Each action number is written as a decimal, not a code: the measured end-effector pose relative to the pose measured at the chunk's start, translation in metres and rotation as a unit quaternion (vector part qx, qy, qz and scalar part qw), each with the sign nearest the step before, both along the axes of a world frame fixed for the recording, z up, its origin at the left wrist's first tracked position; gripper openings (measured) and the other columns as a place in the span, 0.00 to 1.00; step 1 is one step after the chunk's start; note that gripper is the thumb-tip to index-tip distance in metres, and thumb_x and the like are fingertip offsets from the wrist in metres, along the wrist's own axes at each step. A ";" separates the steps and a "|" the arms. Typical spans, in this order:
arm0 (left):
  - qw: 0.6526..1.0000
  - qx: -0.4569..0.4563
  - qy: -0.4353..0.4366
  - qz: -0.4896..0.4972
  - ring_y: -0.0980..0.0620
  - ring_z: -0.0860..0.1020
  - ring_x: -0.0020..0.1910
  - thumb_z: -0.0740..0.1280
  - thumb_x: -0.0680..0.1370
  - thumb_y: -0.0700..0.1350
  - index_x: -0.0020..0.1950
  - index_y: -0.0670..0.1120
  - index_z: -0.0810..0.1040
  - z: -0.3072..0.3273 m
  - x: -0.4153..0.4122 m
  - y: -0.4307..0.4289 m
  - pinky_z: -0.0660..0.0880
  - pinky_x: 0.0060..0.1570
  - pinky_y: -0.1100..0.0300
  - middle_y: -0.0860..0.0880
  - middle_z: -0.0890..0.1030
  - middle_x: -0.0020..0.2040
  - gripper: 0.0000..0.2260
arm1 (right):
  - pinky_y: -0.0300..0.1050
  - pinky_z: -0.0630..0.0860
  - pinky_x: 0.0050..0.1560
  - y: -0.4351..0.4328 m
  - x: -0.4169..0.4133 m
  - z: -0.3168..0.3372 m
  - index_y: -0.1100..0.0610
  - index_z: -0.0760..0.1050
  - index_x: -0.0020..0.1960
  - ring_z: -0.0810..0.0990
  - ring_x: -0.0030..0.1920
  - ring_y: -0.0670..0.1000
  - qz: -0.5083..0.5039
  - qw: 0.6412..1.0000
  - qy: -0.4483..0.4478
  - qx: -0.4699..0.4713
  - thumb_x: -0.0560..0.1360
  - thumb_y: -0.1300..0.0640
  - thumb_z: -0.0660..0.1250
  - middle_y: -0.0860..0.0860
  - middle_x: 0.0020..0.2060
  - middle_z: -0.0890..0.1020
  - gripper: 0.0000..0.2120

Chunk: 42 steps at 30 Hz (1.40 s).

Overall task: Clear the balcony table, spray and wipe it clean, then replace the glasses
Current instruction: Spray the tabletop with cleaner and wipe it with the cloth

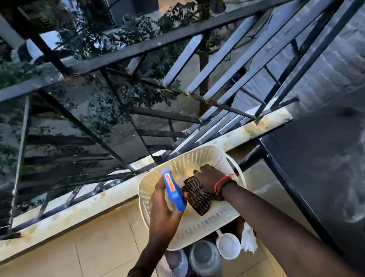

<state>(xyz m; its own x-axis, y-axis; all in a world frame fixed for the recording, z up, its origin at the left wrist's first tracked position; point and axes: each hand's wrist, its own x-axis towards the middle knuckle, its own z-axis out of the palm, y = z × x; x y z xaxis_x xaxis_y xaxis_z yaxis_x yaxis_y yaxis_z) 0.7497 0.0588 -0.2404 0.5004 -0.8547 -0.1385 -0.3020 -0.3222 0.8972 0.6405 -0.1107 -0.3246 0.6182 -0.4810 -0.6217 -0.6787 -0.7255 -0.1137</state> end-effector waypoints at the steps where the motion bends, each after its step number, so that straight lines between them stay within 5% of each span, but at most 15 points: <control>1: 1.000 -0.009 -0.007 -0.009 0.52 0.72 0.66 0.70 0.73 0.52 0.70 0.61 0.63 0.002 0.000 -0.002 0.71 0.64 0.45 0.55 0.73 0.67 0.28 | 0.55 0.68 0.64 0.000 0.000 -0.005 0.63 0.64 0.68 0.68 0.64 0.63 0.006 1.000 0.001 -0.011 0.75 0.60 0.59 0.63 0.62 0.71 0.22; 5: 0.999 -0.040 -0.017 -0.021 0.53 0.77 0.60 0.68 0.75 0.46 0.65 0.69 0.62 0.003 -0.001 -0.013 0.73 0.60 0.50 0.56 0.76 0.61 0.26 | 0.56 0.72 0.60 0.002 0.001 -0.018 0.63 0.65 0.66 0.69 0.62 0.63 0.004 1.000 -0.007 -0.026 0.74 0.62 0.60 0.62 0.61 0.70 0.20; 8: 0.999 -0.035 -0.017 -0.018 0.60 0.78 0.51 0.67 0.73 0.45 0.59 0.73 0.62 0.000 -0.003 -0.017 0.74 0.51 0.66 0.57 0.78 0.53 0.26 | 0.55 0.72 0.60 0.001 0.002 -0.018 0.63 0.69 0.62 0.69 0.63 0.62 0.008 1.000 -0.004 -0.023 0.74 0.61 0.61 0.61 0.60 0.72 0.17; 11: 0.999 -0.042 0.001 -0.013 0.65 0.78 0.46 0.67 0.72 0.36 0.57 0.64 0.66 0.003 -0.007 -0.019 0.70 0.44 0.76 0.60 0.79 0.50 0.25 | 0.54 0.71 0.60 0.003 -0.002 -0.007 0.63 0.73 0.59 0.67 0.63 0.62 0.000 1.000 -0.016 -0.003 0.74 0.60 0.61 0.62 0.60 0.71 0.15; 15: 0.998 -0.054 0.022 0.004 0.63 0.76 0.42 0.65 0.70 0.38 0.53 0.53 0.68 0.022 -0.006 -0.027 0.69 0.41 0.75 0.56 0.77 0.43 0.16 | 0.53 0.73 0.55 0.011 -0.011 0.021 0.64 0.73 0.54 0.74 0.57 0.63 -0.093 0.985 -0.068 0.129 0.64 0.50 0.63 0.64 0.54 0.75 0.23; 18: 0.998 -0.058 0.020 0.002 0.54 0.74 0.38 0.65 0.68 0.39 0.50 0.44 0.70 0.042 -0.006 -0.034 0.69 0.38 0.71 0.46 0.75 0.41 0.12 | 0.53 0.73 0.58 0.021 -0.024 0.042 0.63 0.70 0.62 0.75 0.59 0.61 -0.180 0.962 -0.104 0.174 0.66 0.47 0.70 0.62 0.59 0.76 0.30; 21: 0.998 -0.053 -0.012 0.008 0.50 0.71 0.38 0.65 0.67 0.41 0.46 0.47 0.68 0.068 -0.006 -0.043 0.67 0.37 0.71 0.44 0.72 0.41 0.10 | 0.47 0.71 0.59 0.033 -0.039 0.070 0.59 0.68 0.66 0.74 0.62 0.57 -0.287 0.926 -0.175 0.172 0.66 0.50 0.72 0.58 0.61 0.77 0.32; 23: 0.998 -0.059 -0.017 0.008 0.53 0.70 0.37 0.65 0.66 0.42 0.44 0.48 0.66 0.083 -0.007 -0.049 0.66 0.37 0.70 0.46 0.69 0.41 0.11 | 0.43 0.73 0.57 0.040 -0.049 0.094 0.58 0.70 0.65 0.77 0.60 0.52 -0.366 0.881 -0.237 0.186 0.64 0.49 0.73 0.56 0.60 0.78 0.33; 26: 0.997 -0.072 -0.004 -0.015 0.55 0.68 0.34 0.65 0.66 0.41 0.43 0.44 0.67 0.112 -0.012 -0.062 0.66 0.37 0.67 0.45 0.68 0.38 0.10 | 0.31 0.73 0.45 0.049 -0.071 0.142 0.62 0.76 0.57 0.79 0.44 0.43 -0.478 0.774 -0.338 0.240 0.67 0.63 0.74 0.57 0.52 0.82 0.19; 29: 0.996 -0.080 0.012 -0.045 0.47 0.69 0.34 0.64 0.65 0.42 0.45 0.44 0.70 0.146 -0.022 -0.079 0.68 0.36 0.56 0.41 0.72 0.37 0.10 | 0.38 0.76 0.47 0.061 -0.097 0.188 0.63 0.78 0.52 0.80 0.39 0.44 -0.559 0.656 -0.431 0.267 0.69 0.69 0.71 0.59 0.48 0.82 0.12; 32: 0.991 -0.089 0.028 -0.091 0.51 0.72 0.32 0.64 0.63 0.42 0.45 0.55 0.73 0.180 -0.041 -0.095 0.70 0.35 0.57 0.48 0.77 0.37 0.12 | 0.38 0.78 0.39 0.068 -0.127 0.224 0.66 0.76 0.53 0.82 0.35 0.47 -0.599 0.544 -0.504 0.301 0.70 0.72 0.67 0.55 0.40 0.83 0.11; 37: 0.976 -0.117 0.062 -0.174 0.65 0.79 0.39 0.66 0.67 0.44 0.54 0.55 0.76 0.213 -0.085 -0.123 0.73 0.40 0.72 0.62 0.82 0.40 0.16 | 0.50 0.79 0.50 0.067 -0.189 0.265 0.71 0.73 0.59 0.81 0.47 0.59 -0.641 0.375 -0.588 0.320 0.71 0.72 0.65 0.67 0.56 0.78 0.17; 39: 0.971 -0.121 0.061 -0.196 0.59 0.78 0.35 0.68 0.69 0.43 0.54 0.55 0.77 0.225 -0.107 -0.135 0.74 0.37 0.67 0.55 0.82 0.39 0.15 | 0.50 0.79 0.48 0.065 -0.217 0.276 0.70 0.73 0.60 0.82 0.45 0.58 -0.653 0.333 -0.600 0.321 0.70 0.70 0.66 0.67 0.57 0.77 0.18; 42: 0.965 -0.097 0.076 -0.231 0.53 0.74 0.31 0.70 0.73 0.38 0.53 0.44 0.78 0.240 -0.140 -0.151 0.71 0.31 0.69 0.47 0.79 0.37 0.10 | 0.59 0.73 0.59 0.064 -0.264 0.284 0.68 0.72 0.62 0.81 0.47 0.58 -0.672 0.267 -0.622 0.300 0.67 0.66 0.69 0.66 0.59 0.76 0.24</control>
